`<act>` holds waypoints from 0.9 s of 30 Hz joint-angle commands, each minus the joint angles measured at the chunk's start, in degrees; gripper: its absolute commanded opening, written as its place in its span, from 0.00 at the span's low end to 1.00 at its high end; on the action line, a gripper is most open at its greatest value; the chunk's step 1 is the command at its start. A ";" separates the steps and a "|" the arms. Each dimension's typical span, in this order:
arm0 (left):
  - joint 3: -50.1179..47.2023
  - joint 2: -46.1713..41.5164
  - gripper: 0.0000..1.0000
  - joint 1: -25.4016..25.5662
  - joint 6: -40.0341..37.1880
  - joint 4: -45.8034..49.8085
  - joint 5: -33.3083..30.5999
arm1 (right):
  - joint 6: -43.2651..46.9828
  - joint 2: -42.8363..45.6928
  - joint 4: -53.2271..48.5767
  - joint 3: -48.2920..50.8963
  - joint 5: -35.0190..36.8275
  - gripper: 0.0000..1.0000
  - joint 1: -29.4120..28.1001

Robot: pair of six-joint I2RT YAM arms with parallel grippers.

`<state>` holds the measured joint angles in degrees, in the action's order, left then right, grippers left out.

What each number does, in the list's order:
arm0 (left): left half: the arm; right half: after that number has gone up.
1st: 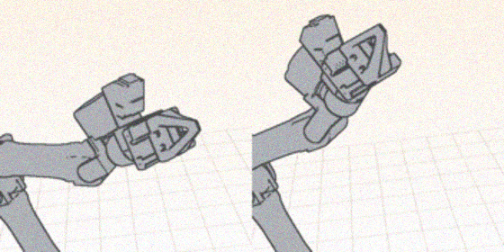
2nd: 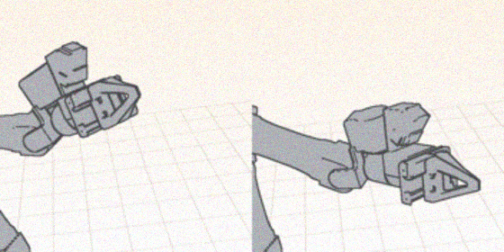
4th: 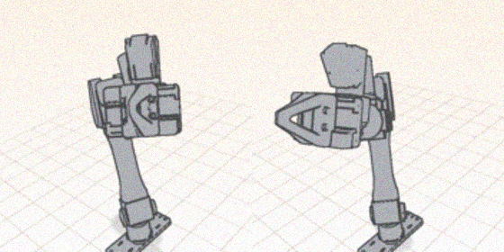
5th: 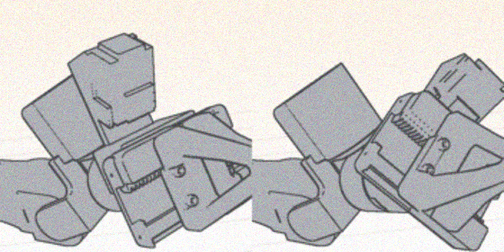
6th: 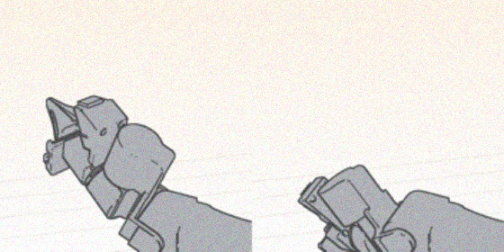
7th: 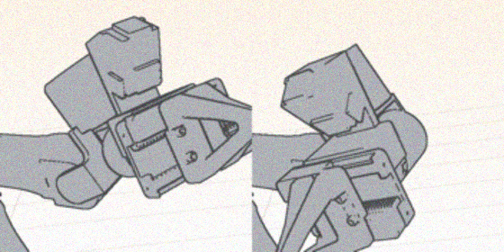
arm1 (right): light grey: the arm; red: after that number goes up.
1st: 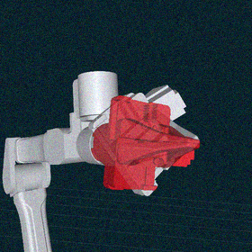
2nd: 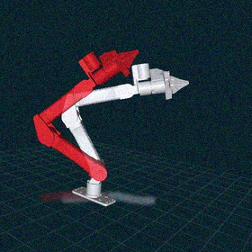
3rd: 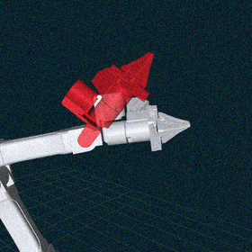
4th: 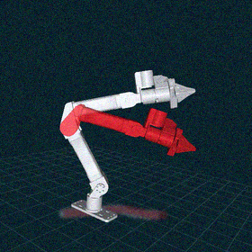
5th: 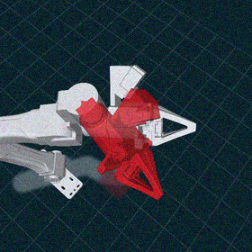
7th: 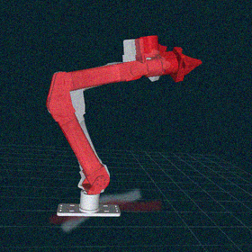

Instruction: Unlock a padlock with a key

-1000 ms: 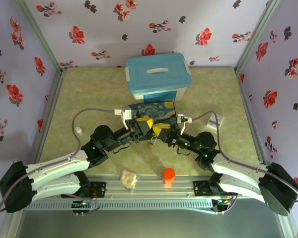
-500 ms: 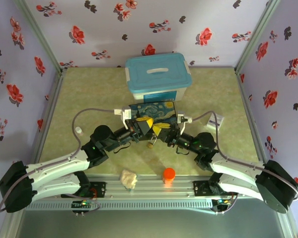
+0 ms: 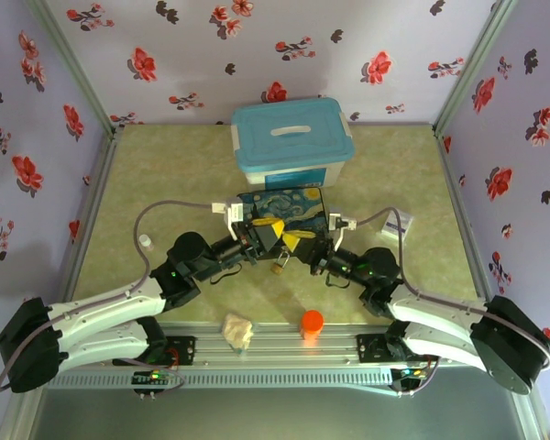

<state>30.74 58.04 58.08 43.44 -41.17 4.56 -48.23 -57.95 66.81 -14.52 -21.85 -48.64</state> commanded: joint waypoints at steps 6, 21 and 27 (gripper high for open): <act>1.38 -6.46 0.90 -0.16 -5.30 14.52 -11.51 | 5.64 9.09 -16.71 -0.23 3.88 0.00 -0.14; 3.65 3.49 0.78 0.10 -10.35 37.87 -8.59 | 18.42 21.74 -66.56 -6.74 16.77 0.00 3.64; 2.94 11.00 0.61 0.27 -12.07 37.66 -7.91 | 18.08 21.33 -67.26 -4.80 17.63 0.00 3.73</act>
<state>33.87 66.28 58.13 33.50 -4.12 -4.40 -31.38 -36.91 1.32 -20.32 -5.96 -45.23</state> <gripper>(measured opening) 0.620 0.041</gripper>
